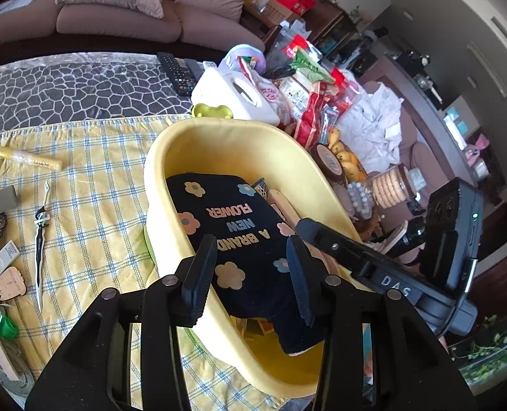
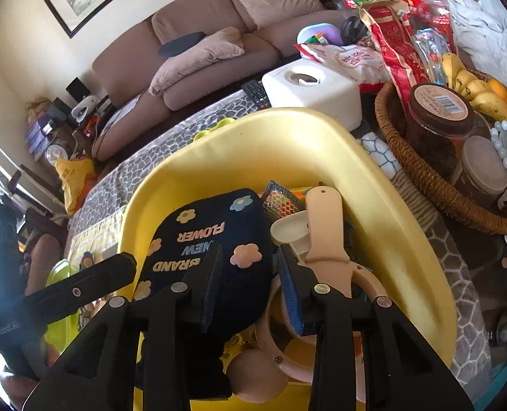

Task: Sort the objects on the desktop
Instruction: 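Lower the navy pouch into the yellow basin and open both grippers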

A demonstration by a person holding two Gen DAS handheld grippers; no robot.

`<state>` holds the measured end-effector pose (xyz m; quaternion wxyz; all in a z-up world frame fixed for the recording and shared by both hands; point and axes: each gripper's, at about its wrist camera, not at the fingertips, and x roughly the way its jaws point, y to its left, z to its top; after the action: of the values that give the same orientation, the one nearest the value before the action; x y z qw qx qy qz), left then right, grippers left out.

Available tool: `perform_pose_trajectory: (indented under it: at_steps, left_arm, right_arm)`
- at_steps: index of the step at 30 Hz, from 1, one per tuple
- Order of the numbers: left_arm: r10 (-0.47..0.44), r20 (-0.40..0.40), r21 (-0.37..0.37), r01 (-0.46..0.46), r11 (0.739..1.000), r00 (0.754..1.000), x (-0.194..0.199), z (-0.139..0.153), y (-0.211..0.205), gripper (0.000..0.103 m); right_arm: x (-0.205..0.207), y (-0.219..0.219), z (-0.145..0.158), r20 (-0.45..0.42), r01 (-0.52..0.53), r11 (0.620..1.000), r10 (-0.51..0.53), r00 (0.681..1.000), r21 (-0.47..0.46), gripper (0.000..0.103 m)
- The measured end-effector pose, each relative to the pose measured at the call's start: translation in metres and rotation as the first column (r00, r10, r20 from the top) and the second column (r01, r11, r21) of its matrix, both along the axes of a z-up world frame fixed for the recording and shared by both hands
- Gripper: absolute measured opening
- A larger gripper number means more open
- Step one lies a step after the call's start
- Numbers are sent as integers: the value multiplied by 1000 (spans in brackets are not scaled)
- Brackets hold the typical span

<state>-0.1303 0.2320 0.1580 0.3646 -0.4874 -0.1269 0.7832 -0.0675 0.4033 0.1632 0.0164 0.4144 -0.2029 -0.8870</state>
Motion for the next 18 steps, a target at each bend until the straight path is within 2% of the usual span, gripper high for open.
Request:
perform_pose_trajectory:
  at_steps: [4, 8, 13, 18]
  left_arm:
    - [-14, -26, -32, 13, 999, 1000, 6, 4, 2, 39]
    - [-10, -12, -19, 10, 1000, 1000, 6, 4, 1, 39]
    - [-18, 1, -13, 18, 1000, 1000, 9, -1, 3, 39]
    - [-20, -3, -22, 20, 1000, 1000, 13, -1, 5, 39]
  right_arm:
    - [14, -7, 17, -25, -39, 998, 41, 999, 54, 36]
    - [14, -30, 11, 35, -119, 978, 115, 993, 174, 36]
    - [13, -50, -8, 114, -194, 927, 165, 980, 323, 36]
    - [20, -61, -17, 167, -266, 873, 215, 962, 409, 36]
